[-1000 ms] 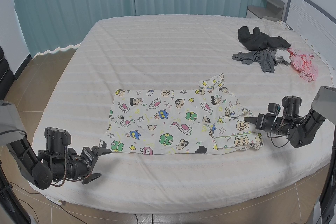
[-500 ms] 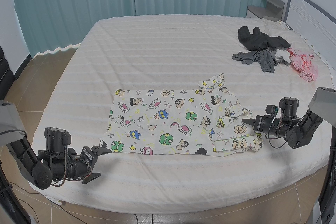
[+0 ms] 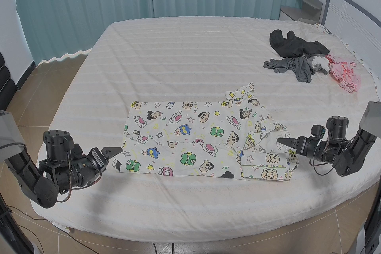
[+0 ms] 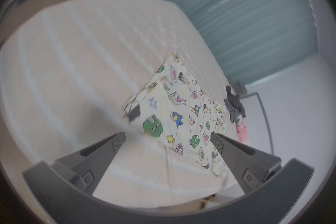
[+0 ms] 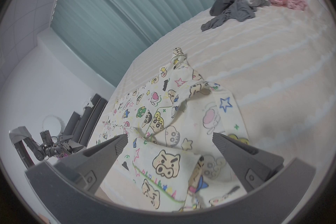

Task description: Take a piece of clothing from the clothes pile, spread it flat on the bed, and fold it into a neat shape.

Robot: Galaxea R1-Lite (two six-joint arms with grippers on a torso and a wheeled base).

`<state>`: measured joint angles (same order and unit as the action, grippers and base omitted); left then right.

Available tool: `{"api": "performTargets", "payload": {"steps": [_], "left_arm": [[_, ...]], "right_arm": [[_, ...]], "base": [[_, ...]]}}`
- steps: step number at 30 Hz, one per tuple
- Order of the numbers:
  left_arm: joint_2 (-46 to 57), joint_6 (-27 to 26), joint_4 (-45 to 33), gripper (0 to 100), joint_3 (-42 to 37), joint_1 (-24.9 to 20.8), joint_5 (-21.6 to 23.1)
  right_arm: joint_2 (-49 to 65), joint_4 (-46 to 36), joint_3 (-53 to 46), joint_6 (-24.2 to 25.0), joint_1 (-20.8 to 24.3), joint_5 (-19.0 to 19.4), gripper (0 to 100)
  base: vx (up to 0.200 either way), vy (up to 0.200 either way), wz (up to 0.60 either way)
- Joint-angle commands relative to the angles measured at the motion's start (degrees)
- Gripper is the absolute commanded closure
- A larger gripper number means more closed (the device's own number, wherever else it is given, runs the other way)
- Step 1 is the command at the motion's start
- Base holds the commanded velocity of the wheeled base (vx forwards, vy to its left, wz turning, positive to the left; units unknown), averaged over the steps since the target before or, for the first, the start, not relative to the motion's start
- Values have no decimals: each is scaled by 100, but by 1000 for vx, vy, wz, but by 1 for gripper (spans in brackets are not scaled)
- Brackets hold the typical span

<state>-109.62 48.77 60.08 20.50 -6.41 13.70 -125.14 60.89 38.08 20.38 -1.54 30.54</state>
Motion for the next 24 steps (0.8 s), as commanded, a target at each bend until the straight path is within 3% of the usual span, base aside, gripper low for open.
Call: {"api": "performTargets", "payload": {"steps": [1,4,6,7,8,9,12,20,24], "left_arm": [[-165,-1740,-532,0,1122,378,1],[-323,-2627,-1595,0,1852,395,159],[-359,-2874,-2008,0,2177,404,432],[-376,-3120,-2501,0,2502,421,836],[-376,-3120,-2501,0,2502,421,836],[-490,-3550,-3125,0,2898,421,1091],[-877,-4148,-3793,0,3434,413,1117],[-1580,-4306,-4021,0,4234,395,1082],[-1861,-4658,-4021,0,4357,404,1082]], "right_arm": [[921,740,-1374,704,74,-558,0],[965,1399,-1980,915,224,-672,0],[921,1715,-2218,985,259,-663,0],[807,2076,-2490,1064,373,-654,0],[807,2076,-2490,1064,373,-654,0],[631,2577,-2745,1135,479,-654,0],[490,2911,-3052,1143,593,-637,0],[578,2902,-3228,1161,655,-628,0],[684,2902,-3263,1152,716,-628,0]], "base": [[0,0,0],[0,0,0],[0,0,0],[0,0,0],[0,0,0],[0,0,0],[0,0,0],[0,0,0],[0,0,0]]}}
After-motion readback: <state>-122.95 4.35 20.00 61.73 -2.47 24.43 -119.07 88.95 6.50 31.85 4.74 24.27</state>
